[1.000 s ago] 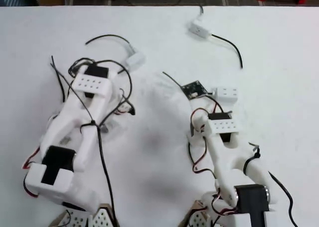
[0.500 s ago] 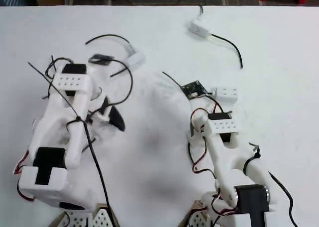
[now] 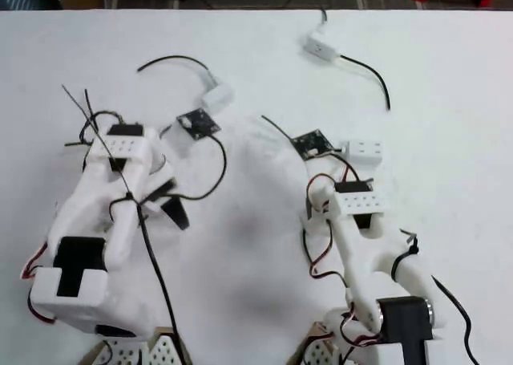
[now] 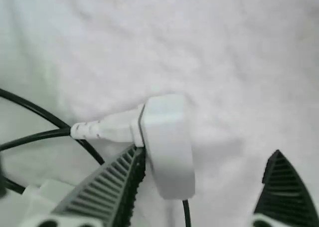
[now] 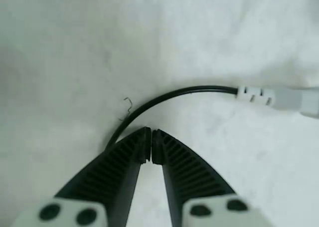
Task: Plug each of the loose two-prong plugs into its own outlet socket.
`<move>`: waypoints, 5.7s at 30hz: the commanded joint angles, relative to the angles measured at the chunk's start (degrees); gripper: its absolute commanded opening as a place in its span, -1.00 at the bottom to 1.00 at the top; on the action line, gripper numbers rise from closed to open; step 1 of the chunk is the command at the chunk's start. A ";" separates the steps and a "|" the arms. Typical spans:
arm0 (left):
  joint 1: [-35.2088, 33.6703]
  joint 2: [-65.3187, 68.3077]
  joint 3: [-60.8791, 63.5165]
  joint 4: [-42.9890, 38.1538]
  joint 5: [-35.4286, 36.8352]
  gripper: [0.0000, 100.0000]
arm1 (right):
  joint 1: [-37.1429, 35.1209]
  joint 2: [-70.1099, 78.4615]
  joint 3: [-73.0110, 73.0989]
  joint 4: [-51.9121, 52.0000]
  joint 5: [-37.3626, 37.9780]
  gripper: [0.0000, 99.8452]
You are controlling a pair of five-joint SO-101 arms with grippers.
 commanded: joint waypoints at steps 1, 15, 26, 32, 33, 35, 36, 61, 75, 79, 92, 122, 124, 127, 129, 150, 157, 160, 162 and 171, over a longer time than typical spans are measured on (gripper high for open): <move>-0.75 -2.51 0.62 -4.57 -0.44 -0.27 | 0.04 -1.80 -0.18 -0.31 -0.26 -0.96; -2.86 7.60 -13.36 2.64 0.09 -0.88 | 0.84 -1.89 0.00 -0.22 -0.26 -0.96; 5.93 13.41 -59.69 19.60 4.40 -0.95 | 0.75 -1.89 0.00 -0.22 -0.26 -0.96; 8.75 31.34 -92.66 25.85 0.00 -0.96 | 0.84 -1.89 0.00 -0.22 -0.26 -0.96; 8.57 34.86 -97.05 26.46 -0.70 -0.96 | 0.84 -1.89 0.00 -0.22 -0.26 -0.96; 7.69 41.71 -104.44 26.37 -1.93 -0.96 | 0.66 -1.89 0.00 -0.22 -0.26 -0.96; 7.16 44.97 -107.69 26.02 -2.81 -0.96 | 0.57 -1.89 0.00 -0.22 -0.26 -0.96; -0.57 70.73 -119.74 5.98 -13.63 -0.51 | 0.48 -1.89 0.00 -0.66 -0.26 -0.96; -16.04 47.43 -123.08 20.75 0.79 -0.52 | 0.40 -1.80 0.00 -0.66 -0.18 -0.96; -22.29 42.86 -123.08 31.30 0.97 -0.52 | 0.40 -1.80 0.00 -0.66 -0.18 -0.96; -41.98 36.62 -122.55 39.38 13.01 -0.51 | -0.75 -1.89 0.62 -0.66 0.00 -0.96; -25.98 -0.04 -9.41 8.97 12.84 -0.17 | -0.75 -1.89 0.62 -0.48 0.26 -0.96; -25.27 2.15 -9.41 5.36 13.01 -0.17 | -0.75 -1.89 0.62 -0.48 0.26 -0.96; -25.27 5.14 -9.41 -0.62 12.92 -0.18 | -0.75 -1.89 0.62 -0.48 0.26 -0.96; -25.45 6.90 -9.41 -4.04 12.48 -0.24 | -0.75 -1.89 0.62 -0.48 0.26 -0.96; -22.11 0.04 -14.59 1.23 13.10 -0.95 | -0.75 -1.89 0.62 -1.27 -0.18 -0.96; -4.00 -20.35 -17.85 16.53 24.62 -0.95 | -0.75 -1.89 0.62 -1.45 -0.18 -0.96; 6.02 -24.75 -17.05 17.67 31.82 -0.95 | -0.75 -1.89 0.62 -1.36 -0.26 -0.96; 12.00 -24.31 -15.65 16.79 35.16 -0.95 | -0.75 -1.89 0.70 -1.19 -0.26 -0.96; 22.55 -2.33 -6.95 2.11 37.98 -0.95 | -0.40 -2.33 1.41 -1.36 -0.26 -0.96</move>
